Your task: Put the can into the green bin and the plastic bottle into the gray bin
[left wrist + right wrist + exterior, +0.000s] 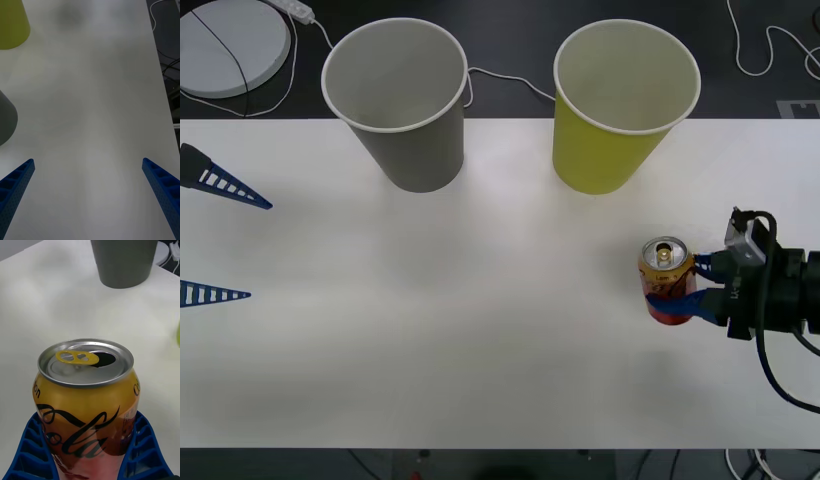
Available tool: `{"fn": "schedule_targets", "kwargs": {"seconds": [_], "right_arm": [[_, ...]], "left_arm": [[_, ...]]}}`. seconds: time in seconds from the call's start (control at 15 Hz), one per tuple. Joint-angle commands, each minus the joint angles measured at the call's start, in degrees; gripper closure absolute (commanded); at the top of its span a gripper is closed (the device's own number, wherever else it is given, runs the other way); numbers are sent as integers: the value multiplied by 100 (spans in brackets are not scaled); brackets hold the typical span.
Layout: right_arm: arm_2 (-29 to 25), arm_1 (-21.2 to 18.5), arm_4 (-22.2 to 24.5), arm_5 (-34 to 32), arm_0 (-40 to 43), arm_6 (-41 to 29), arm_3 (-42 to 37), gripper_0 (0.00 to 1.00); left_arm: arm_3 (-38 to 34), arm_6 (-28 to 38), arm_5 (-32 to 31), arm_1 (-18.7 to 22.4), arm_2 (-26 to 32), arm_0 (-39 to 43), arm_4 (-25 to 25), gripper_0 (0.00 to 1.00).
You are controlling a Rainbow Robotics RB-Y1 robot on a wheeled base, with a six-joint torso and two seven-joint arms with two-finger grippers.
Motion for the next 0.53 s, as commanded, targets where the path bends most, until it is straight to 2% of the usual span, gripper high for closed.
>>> {"fn": "schedule_targets", "kwargs": {"seconds": [0.07, 0.33, 0.53], "right_arm": [[-451, -264, 223, -493, -9, -1011, -513, 100], [-943, -695, 188, -1056, -18, -2241, -1058, 100], [-1039, -1257, -181, -1161, -158, -2909, -1120, 100]], "left_arm": [[0, 0, 0, 0, 0, 0, 0, 0], [0, 0, 0, 0, 0, 0, 0, 0], [0, 0, 0, 0, 0, 0, 0, 0]]}}
